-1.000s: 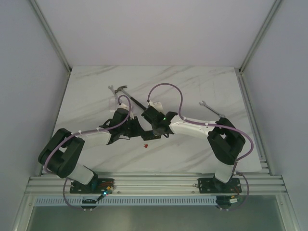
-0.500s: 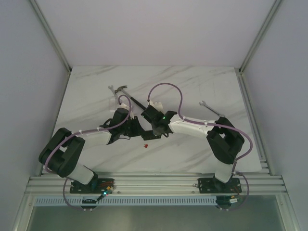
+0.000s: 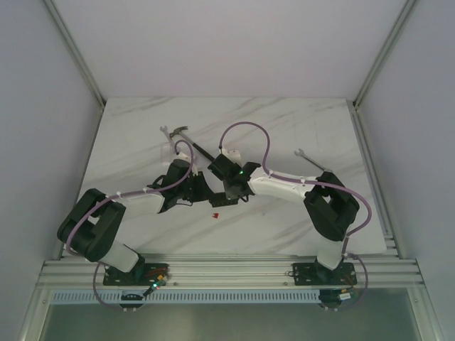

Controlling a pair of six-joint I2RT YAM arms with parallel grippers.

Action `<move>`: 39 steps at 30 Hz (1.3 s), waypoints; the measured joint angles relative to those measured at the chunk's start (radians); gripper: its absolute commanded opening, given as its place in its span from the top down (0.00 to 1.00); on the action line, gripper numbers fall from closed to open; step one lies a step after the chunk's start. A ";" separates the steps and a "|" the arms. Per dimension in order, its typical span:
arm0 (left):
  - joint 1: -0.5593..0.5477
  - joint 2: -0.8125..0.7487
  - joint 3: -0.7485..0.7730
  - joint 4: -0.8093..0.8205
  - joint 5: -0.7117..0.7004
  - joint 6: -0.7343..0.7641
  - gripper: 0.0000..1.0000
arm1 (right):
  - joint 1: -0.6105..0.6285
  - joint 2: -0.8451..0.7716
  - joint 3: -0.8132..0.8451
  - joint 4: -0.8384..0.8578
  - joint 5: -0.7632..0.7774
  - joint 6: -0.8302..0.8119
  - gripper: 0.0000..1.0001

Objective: Snap on the fuse box
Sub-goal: Install the fuse at the fuse box base.

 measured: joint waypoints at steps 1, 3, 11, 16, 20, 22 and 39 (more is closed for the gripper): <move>0.000 0.000 0.000 0.000 0.000 0.000 0.70 | -0.002 -0.002 0.000 0.000 -0.001 0.004 1.00; 0.000 0.000 0.000 0.000 0.000 0.000 0.70 | -0.005 -0.003 0.000 -0.002 -0.005 0.011 1.00; 0.000 0.000 0.000 0.001 -0.001 -0.001 0.70 | -0.011 -0.006 0.000 -0.006 -0.008 0.025 1.00; 0.000 0.000 0.000 0.002 -0.001 -0.001 0.70 | -0.014 -0.007 0.000 -0.010 -0.009 0.029 1.00; 0.000 0.002 0.000 0.005 0.000 -0.001 0.70 | -0.021 -0.010 0.000 -0.017 -0.011 0.033 1.00; 0.000 0.002 0.000 0.006 0.000 -0.001 0.70 | -0.023 -0.010 0.000 -0.019 -0.014 0.033 1.00; 0.000 0.002 -0.002 0.008 0.000 -0.004 0.70 | -0.027 0.019 0.034 -0.049 -0.042 0.010 1.00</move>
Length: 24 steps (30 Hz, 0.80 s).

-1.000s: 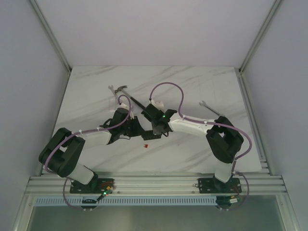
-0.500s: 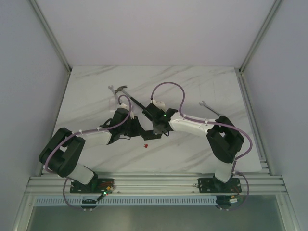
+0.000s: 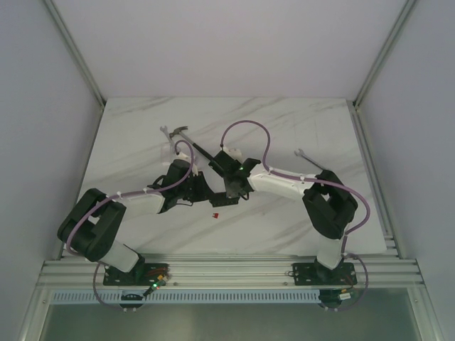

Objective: Snap on the fuse box
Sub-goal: Install the fuse at the fuse box base.

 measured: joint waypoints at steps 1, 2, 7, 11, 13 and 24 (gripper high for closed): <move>0.000 0.000 0.000 0.001 0.000 -0.001 0.70 | 0.000 0.002 0.002 -0.002 0.000 0.000 1.00; 0.000 0.000 0.000 0.001 0.000 -0.001 0.70 | 0.000 0.003 0.002 -0.003 0.000 0.000 1.00; 0.000 0.000 -0.002 0.003 0.000 -0.004 0.70 | 0.000 0.006 0.001 -0.003 0.001 0.001 1.00; 0.000 0.000 -0.003 0.005 0.000 -0.004 0.70 | -0.004 0.003 -0.005 0.001 0.001 0.005 1.00; 0.000 0.000 -0.004 0.008 0.000 -0.004 0.70 | -0.005 0.003 -0.005 0.001 0.000 0.005 1.00; 0.000 0.000 -0.009 0.016 0.000 -0.004 0.71 | -0.008 0.020 -0.005 0.005 -0.003 -0.002 1.00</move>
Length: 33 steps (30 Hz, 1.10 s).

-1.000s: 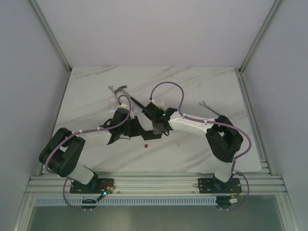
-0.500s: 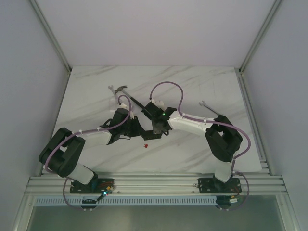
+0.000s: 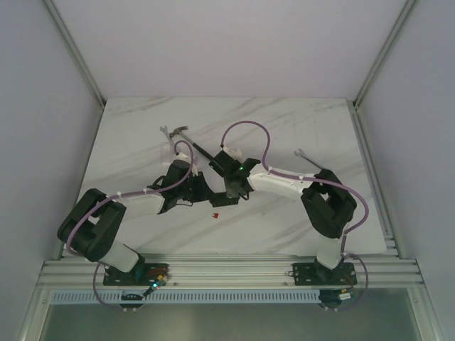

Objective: Snap on the fuse box
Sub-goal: Install the fuse at the fuse box base.

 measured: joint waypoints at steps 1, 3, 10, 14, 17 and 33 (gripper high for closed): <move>0.000 0.000 0.000 0.000 0.000 0.000 0.71 | 0.000 0.000 0.000 0.000 0.000 -0.002 1.00; 0.000 0.000 0.000 0.000 0.000 0.000 0.71 | 0.000 0.001 0.000 0.000 0.000 -0.003 1.00; 0.000 0.000 0.000 0.000 0.000 0.000 0.71 | 0.000 0.006 0.000 0.003 -0.006 -0.023 1.00; 0.000 0.000 0.000 0.000 0.000 -0.001 0.70 | 0.000 0.000 0.003 0.003 -0.007 -0.035 0.97; 0.000 0.000 0.000 0.000 0.000 -0.007 0.70 | 0.000 -0.013 0.003 0.006 -0.010 -0.042 0.84; -0.005 -0.003 0.000 -0.005 0.002 -0.022 0.65 | -0.018 -0.038 0.003 -0.024 -0.042 -0.021 0.77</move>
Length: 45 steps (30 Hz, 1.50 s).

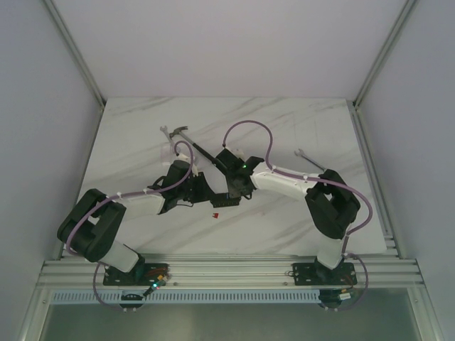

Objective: Snap on the fuse box
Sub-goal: Install the fuse at the fuse box base.

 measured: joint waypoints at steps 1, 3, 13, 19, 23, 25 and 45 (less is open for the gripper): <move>0.000 0.000 0.000 0.000 0.000 -0.001 0.64 | 0.000 -0.003 0.000 0.000 -0.003 0.002 0.78; 0.000 -0.003 0.000 -0.001 0.000 -0.001 0.64 | -0.001 -0.010 0.000 -0.001 -0.008 0.005 0.79; 0.000 -0.005 0.000 -0.008 0.000 -0.005 0.63 | -0.011 -0.012 0.000 -0.001 -0.021 0.027 1.00; 0.000 -0.005 0.000 -0.016 0.000 -0.012 0.62 | -0.013 0.006 -0.007 0.008 -0.027 0.022 1.00; 0.000 -0.005 0.000 -0.019 0.000 -0.016 0.62 | -0.013 0.014 -0.011 0.013 -0.029 0.006 1.00; 0.000 -0.004 -0.001 -0.020 0.000 -0.017 0.62 | -0.012 0.020 -0.012 0.015 -0.032 -0.003 1.00; -0.005 -0.003 0.007 -0.018 -0.010 -0.090 0.51 | -0.046 -0.003 -0.034 0.095 -0.028 -0.129 0.79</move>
